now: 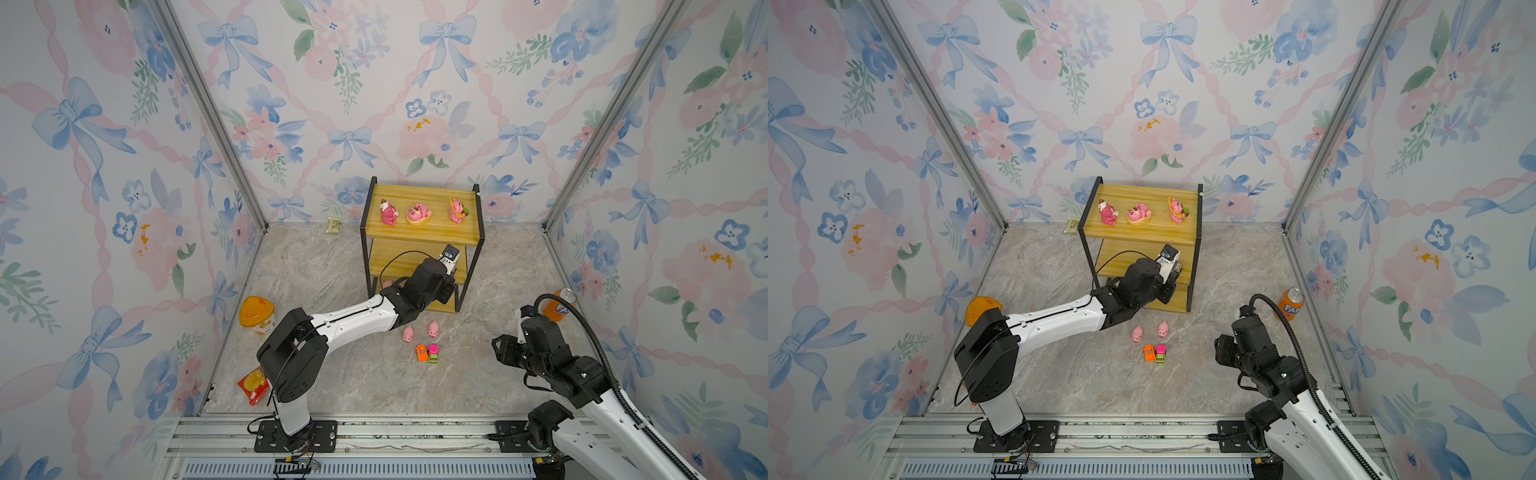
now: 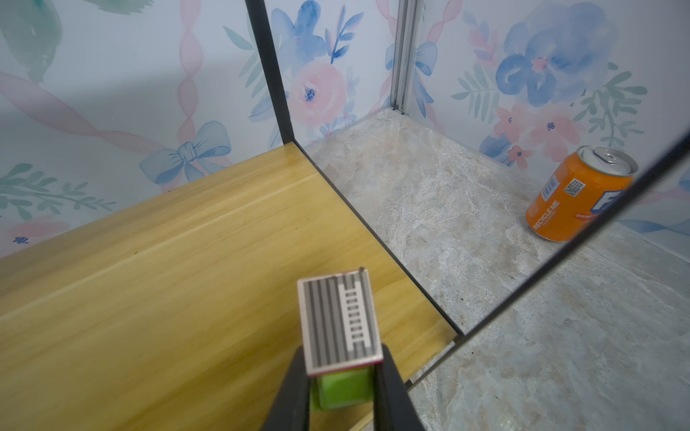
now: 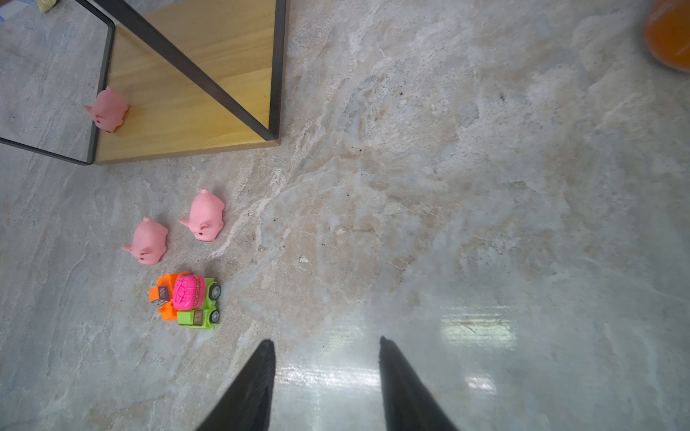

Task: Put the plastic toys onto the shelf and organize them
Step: 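Lower the green truck onto the middle shelf and open the left gripper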

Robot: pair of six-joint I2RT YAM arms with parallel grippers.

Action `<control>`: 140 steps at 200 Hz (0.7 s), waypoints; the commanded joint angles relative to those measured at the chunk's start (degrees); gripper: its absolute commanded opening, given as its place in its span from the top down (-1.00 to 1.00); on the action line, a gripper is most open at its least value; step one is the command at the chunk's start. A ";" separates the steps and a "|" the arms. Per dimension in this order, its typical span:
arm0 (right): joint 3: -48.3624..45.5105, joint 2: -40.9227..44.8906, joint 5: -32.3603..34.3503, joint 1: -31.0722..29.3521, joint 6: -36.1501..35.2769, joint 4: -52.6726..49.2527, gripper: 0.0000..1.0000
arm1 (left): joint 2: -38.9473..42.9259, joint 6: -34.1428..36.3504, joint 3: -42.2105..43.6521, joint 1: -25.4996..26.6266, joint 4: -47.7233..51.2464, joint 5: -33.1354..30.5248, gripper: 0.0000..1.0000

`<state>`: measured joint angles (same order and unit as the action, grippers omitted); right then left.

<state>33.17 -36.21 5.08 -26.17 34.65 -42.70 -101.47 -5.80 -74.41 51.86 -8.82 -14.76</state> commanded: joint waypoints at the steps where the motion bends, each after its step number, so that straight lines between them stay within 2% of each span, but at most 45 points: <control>1: -0.91 0.43 -0.33 0.65 -0.64 -0.54 0.03 | -1.46 -1.22 0.52 0.43 -3.35 -2.42 0.55; 114: -1.47 1.14 -0.77 0.68 -0.64 -0.20 0.03 | -4.03 -1.78 -0.72 0.88 -4.84 -6.83 0.50; 140: -1.44 0.94 -0.86 0.71 -0.73 -0.11 0.03 | -4.54 -1.75 -1.30 0.89 -5.04 -7.17 0.29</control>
<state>32.53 -35.46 4.67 -26.17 34.65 -42.70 -104.33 -7.11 -74.50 52.86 -13.89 -20.27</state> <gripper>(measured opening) 0.483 0.314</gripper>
